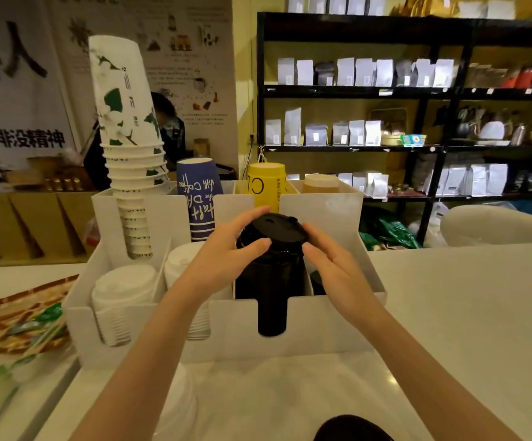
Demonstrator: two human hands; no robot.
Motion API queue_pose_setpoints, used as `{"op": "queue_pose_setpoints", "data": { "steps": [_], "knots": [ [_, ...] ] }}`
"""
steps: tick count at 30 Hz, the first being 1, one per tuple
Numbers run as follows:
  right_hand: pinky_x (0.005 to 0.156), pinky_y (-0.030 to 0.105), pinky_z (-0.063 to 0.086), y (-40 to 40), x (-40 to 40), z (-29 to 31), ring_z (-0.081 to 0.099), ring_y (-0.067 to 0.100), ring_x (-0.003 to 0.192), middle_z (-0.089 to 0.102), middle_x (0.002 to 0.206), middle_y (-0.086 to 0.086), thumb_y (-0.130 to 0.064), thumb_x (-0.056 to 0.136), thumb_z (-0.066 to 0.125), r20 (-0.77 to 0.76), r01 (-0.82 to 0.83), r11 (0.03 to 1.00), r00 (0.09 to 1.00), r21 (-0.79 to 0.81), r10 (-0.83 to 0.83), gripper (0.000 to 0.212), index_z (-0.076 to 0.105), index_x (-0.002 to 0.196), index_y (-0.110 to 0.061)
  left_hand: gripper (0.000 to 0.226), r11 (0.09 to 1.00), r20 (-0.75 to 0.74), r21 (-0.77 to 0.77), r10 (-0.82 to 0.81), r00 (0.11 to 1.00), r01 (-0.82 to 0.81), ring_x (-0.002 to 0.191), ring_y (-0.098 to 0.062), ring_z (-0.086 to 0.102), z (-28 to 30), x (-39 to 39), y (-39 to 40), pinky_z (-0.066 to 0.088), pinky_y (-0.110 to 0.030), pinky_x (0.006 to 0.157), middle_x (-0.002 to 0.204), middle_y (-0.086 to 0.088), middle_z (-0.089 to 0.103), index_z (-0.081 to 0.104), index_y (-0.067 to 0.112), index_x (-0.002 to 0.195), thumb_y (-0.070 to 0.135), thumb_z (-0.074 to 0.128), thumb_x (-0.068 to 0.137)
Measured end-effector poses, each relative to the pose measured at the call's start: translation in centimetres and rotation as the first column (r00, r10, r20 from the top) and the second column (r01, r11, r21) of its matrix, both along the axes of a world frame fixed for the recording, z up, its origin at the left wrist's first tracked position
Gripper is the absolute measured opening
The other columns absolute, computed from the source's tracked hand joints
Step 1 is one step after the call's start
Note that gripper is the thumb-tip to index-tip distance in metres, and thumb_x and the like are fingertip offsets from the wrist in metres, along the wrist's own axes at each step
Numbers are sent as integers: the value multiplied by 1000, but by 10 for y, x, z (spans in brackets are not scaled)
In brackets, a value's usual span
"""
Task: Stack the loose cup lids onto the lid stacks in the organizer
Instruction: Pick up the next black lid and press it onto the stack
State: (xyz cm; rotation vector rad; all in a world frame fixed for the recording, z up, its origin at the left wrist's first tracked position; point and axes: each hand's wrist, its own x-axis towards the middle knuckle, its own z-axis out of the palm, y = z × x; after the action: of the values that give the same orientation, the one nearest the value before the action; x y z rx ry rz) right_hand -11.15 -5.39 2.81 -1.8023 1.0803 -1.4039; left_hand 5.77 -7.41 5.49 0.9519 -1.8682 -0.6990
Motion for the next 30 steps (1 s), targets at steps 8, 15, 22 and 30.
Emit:
{"op": "queue_pose_setpoints", "data": {
  "steps": [8, 15, 22, 30],
  "knots": [
    [98, 16, 31, -1, 4, -3, 42, -2, 113, 50, 125, -14, -27, 93, 38, -168, 45, 996, 984, -83, -58, 40, 35, 133, -30, 66, 993, 56, 117, 12, 998, -19, 124, -18, 45, -2, 12, -8, 35, -45, 108, 131, 0, 52, 43, 29, 129, 36, 66, 67],
    [104, 24, 28, 1, 6, -9, 38, 10, 125, 48, 136, -1, -33, 89, 38, -311, 172, 953, 918, -251, -248, 47, 37, 135, -20, 63, 991, 29, 119, 51, 998, -54, 110, -9, 45, -6, 6, -10, 42, -10, 76, 120, 7, 47, 39, 26, 130, 28, 67, 74],
    [100, 30, 39, 2, 9, -13, 48, 14, 118, 57, 128, 3, -30, 85, 39, -299, 230, 913, 894, -336, -335, 48, 43, 131, -18, 65, 993, 40, 100, 59, 997, -62, 104, -4, 46, -6, 4, -9, 45, -4, 72, 117, 10, 45, 38, 25, 131, 21, 68, 74],
    [81, 22, 40, 4, 8, -19, 54, 18, 99, 62, 114, 8, -23, 83, 44, -354, 261, 875, 839, -408, -415, 46, 46, 128, -13, 70, 977, 80, -36, 211, 974, -208, 122, -8, 31, -17, -12, -6, 31, -16, 92, 142, 1, 31, 35, 20, 134, 29, 68, 74]
  ]
}}
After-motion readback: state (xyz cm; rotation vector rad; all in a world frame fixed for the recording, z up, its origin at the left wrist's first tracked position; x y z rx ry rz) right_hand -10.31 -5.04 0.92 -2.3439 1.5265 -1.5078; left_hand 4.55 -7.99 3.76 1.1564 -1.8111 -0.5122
